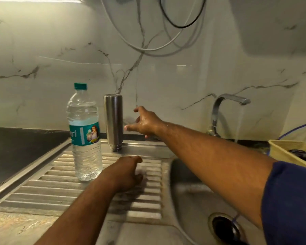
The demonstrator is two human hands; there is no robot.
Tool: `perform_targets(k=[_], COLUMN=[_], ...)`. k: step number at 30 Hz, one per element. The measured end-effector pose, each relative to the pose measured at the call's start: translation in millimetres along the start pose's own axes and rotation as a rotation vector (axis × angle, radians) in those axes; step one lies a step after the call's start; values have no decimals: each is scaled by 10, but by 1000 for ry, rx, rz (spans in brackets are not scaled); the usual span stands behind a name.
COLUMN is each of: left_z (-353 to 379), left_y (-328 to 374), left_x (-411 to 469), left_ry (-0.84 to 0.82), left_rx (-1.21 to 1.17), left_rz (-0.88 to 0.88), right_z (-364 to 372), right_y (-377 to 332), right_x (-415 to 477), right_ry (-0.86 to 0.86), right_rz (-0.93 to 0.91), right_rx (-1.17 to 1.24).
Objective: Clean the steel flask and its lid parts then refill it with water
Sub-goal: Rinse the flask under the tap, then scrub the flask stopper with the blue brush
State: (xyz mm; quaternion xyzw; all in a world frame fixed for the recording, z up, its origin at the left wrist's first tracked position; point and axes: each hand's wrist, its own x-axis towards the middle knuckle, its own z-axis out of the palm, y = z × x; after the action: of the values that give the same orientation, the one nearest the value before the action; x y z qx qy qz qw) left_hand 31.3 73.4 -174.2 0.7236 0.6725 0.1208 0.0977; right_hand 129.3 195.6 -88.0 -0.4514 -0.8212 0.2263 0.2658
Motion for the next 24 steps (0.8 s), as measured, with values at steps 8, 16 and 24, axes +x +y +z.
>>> perform_targets(k=[8, 16, 24], left_z=[123, 351, 864], left_y=[834, 1883, 3267], left_x=[-319, -512, -298], left_ry=[222, 282, 220], left_rx=[40, 86, -120], left_rz=[221, 450, 619], right_z=[-915, -2221, -3551], right_y=[320, 756, 1158], right_x=[-1457, -2934, -3613], right_ry=[-33, -89, -350], right_rz=[-72, 22, 335], right_rx=[-297, -676, -1238])
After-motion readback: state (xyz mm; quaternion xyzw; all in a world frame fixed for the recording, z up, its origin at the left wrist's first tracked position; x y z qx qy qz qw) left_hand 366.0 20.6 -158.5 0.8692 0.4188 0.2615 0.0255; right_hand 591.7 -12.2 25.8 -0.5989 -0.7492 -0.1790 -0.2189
